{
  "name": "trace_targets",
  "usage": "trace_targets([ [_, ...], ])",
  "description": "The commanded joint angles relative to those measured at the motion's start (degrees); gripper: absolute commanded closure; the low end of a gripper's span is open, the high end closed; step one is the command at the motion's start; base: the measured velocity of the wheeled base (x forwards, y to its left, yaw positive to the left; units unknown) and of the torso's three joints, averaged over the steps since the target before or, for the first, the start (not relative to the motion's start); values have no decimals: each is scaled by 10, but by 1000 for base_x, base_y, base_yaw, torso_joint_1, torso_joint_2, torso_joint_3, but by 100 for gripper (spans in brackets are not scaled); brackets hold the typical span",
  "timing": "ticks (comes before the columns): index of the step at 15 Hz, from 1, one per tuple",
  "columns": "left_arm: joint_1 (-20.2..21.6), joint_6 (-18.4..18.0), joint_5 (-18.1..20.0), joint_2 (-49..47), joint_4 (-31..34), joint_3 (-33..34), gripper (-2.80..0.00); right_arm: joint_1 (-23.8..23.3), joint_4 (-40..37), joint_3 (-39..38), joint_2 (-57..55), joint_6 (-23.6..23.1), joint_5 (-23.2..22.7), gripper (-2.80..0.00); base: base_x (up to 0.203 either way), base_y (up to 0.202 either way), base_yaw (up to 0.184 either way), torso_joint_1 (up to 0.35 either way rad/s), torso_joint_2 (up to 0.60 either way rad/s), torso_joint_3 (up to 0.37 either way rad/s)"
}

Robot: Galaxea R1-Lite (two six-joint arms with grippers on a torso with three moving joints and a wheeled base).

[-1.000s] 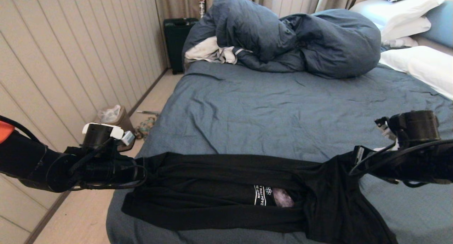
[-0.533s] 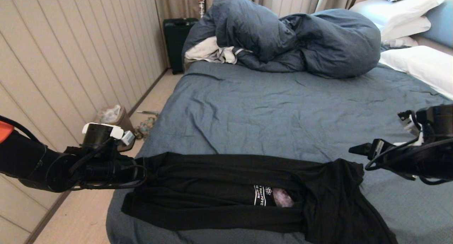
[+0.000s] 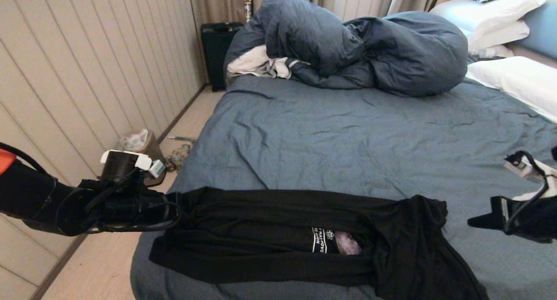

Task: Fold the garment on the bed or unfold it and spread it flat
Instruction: Fold the black T-shirt

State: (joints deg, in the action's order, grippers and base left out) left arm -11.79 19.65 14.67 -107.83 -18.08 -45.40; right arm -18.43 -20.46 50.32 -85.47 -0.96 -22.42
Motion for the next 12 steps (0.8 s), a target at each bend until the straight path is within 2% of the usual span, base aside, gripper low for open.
trace_targets([
  [1, 0, 1, 1, -1, -1, -3, 0, -17, -49, 17, -18, -29, -6, 0, 0, 0, 0, 0, 0, 0],
  [4, 1, 5, -13, 6, -4, -4, 0, -26, -51, 13, -47, -68, -7, 0, 0, 0, 0, 0, 0, 0],
  [10, 13, 6, -15, 70, -3, 4, 0, -26, -48, 4, -58, -73, -3, 0, 0, 0, 0, 0, 0, 0],
  [12, 23, 17, -15, 74, -3, -1, 0, -25, -32, -3, -62, -73, -3, 0, 0, 0, 0, 0, 0, 0],
])
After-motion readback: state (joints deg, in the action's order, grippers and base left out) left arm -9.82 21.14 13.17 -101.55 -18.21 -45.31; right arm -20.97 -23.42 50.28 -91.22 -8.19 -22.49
